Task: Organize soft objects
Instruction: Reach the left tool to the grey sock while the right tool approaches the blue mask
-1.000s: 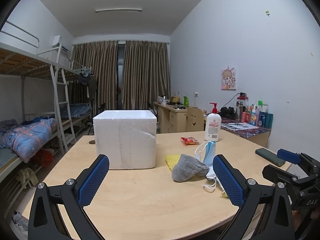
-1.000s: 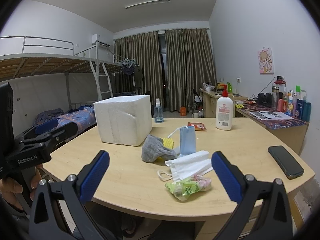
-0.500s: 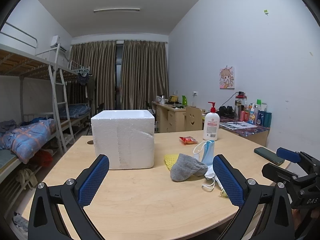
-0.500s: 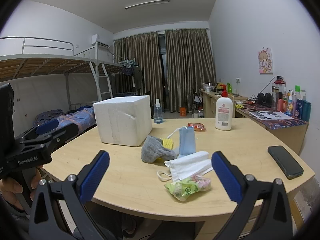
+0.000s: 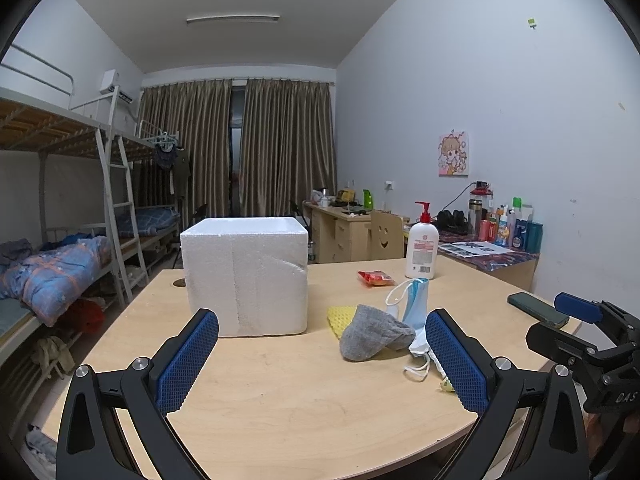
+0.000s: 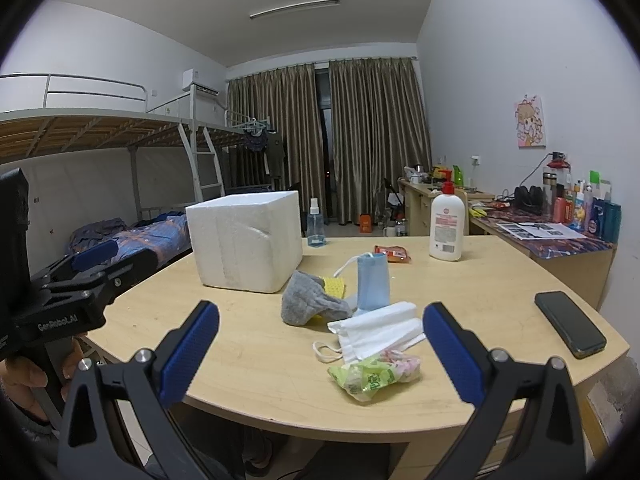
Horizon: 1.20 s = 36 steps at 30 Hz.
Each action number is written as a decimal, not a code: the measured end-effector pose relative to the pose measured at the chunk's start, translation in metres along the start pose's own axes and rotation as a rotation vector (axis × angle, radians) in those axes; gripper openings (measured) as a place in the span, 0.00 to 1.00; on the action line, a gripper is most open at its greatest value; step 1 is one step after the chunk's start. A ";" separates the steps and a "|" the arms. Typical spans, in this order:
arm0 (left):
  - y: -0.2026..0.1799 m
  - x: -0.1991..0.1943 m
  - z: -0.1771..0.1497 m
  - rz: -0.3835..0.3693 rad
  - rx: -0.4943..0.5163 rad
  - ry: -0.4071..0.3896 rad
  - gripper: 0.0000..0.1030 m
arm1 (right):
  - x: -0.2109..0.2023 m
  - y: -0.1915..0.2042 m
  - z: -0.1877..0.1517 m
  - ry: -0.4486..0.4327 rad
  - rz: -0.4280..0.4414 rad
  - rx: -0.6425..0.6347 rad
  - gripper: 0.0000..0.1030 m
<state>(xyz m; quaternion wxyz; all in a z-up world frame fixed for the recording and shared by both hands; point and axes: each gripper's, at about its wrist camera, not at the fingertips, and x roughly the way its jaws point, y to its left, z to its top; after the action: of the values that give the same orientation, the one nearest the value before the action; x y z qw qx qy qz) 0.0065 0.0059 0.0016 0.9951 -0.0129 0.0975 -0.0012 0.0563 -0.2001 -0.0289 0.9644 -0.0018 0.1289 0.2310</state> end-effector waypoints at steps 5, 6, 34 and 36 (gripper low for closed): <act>0.002 0.002 -0.002 -0.013 -0.001 0.002 1.00 | 0.001 -0.002 -0.002 0.010 -0.010 0.002 1.00; 0.002 0.004 -0.002 -0.018 -0.001 0.005 1.00 | 0.002 -0.003 -0.003 0.012 -0.010 0.001 1.00; -0.022 0.132 -0.014 -0.203 0.034 0.200 1.00 | 0.061 -0.045 -0.023 0.165 -0.002 0.049 1.00; -0.025 0.141 -0.015 -0.211 0.039 0.222 1.00 | 0.064 -0.049 -0.023 0.174 -0.012 0.049 1.00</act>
<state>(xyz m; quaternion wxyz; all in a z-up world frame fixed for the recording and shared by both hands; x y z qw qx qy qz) 0.1415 -0.0206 -0.0397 0.9726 -0.0034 0.2051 -0.1092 0.1273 -0.2167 -0.0702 0.9507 0.0009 0.2176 0.2208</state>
